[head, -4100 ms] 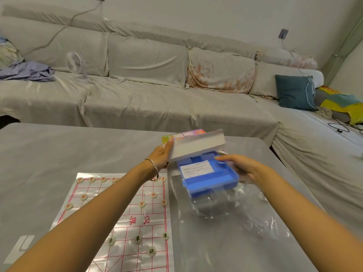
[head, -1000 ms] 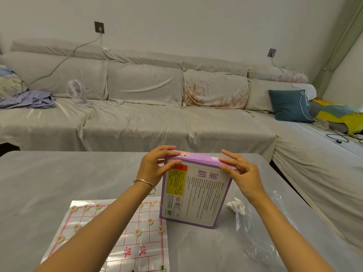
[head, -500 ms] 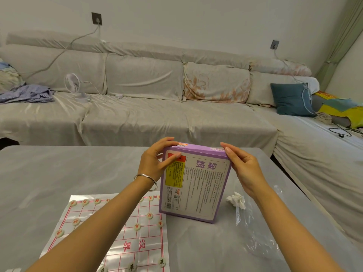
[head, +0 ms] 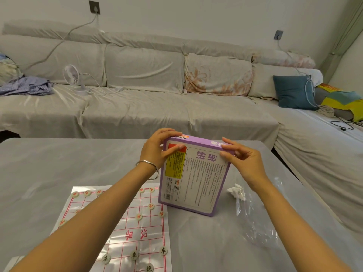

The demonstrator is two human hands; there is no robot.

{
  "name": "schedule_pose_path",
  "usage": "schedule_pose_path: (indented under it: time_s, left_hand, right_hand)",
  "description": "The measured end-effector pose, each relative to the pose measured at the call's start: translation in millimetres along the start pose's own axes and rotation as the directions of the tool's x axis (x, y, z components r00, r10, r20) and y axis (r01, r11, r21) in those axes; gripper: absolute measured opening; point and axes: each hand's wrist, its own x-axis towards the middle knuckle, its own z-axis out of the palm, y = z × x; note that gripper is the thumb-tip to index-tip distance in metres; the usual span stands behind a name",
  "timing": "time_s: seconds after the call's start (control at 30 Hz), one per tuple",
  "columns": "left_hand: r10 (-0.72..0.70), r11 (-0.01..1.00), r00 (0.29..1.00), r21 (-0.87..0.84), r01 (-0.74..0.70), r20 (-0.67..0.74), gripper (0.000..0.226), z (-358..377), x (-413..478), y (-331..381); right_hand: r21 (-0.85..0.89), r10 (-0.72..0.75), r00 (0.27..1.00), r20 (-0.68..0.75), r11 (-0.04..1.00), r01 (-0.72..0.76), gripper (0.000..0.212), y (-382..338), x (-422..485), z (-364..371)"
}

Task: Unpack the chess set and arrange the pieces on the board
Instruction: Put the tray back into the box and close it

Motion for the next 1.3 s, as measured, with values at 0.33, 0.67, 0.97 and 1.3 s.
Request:
schedule_pose_path:
  time_s: [0.33,0.67,0.97,1.3]
  left_hand:
    - [-0.649,0.501,0.559,-0.263,0.825,0.516,0.08,-6,1,57]
    - [-0.727,0.307,0.642,-0.721,0.622,0.244,0.008,2,5,52]
    - [-0.679,0.361,0.713,-0.765,0.533,0.176,0.031,-9,25,2]
    - [-0.642,0.604,0.751,-0.501,0.619,0.154,0.023,58,99,-59]
  right_hand:
    - [-0.129,-0.278,0.958,-0.067,0.955,0.268,0.013,-23,-9,18]
    - [-0.265,-0.228,0.937,0.265,0.917,0.299,0.034,-26,-27,47]
    - [0.313,0.523,0.85,0.056,0.8,-0.512,0.055,24,39,-14]
    - [0.276,0.435,0.896,-0.092,0.875,-0.397,0.032,77,126,-40]
